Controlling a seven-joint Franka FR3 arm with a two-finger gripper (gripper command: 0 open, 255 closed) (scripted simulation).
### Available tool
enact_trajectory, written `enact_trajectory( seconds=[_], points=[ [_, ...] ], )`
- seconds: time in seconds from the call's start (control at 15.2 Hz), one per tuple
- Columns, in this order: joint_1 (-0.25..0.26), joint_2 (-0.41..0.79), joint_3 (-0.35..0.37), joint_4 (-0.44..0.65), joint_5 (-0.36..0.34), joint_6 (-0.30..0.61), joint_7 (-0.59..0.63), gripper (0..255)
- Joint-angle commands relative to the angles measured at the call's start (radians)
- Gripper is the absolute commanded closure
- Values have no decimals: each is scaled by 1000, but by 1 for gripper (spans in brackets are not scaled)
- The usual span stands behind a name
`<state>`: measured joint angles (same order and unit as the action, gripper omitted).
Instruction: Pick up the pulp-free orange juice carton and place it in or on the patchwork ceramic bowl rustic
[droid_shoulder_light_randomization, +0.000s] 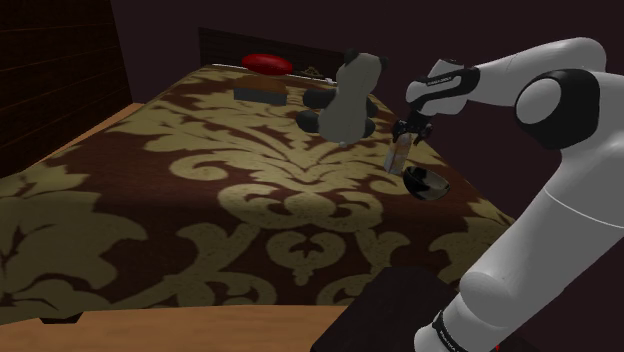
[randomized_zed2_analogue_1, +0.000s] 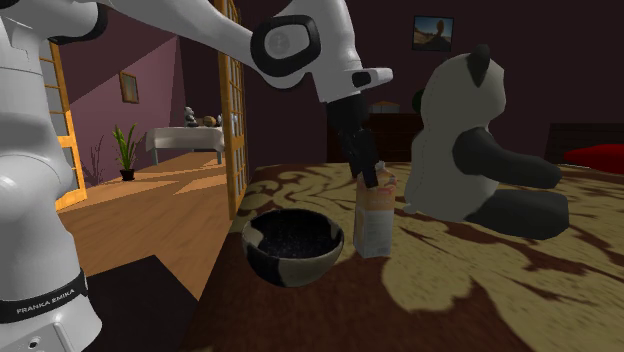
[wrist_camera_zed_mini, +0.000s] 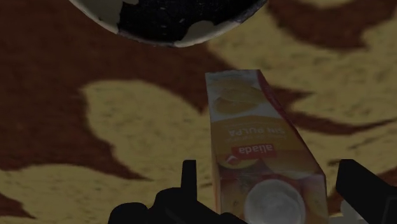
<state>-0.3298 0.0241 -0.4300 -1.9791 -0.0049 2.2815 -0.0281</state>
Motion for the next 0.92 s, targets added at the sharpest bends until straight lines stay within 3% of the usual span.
enact_trajectory(
  seconds=[0.0,0.46,0.53,0.86],
  points=[
    [0,13,0,-3,7,15,-3,0],
    [0,13,0,-3,7,15,-3,0],
    [0,13,0,-3,7,15,-3,255],
    [0,13,0,-3,7,15,-2,255]
  ],
)
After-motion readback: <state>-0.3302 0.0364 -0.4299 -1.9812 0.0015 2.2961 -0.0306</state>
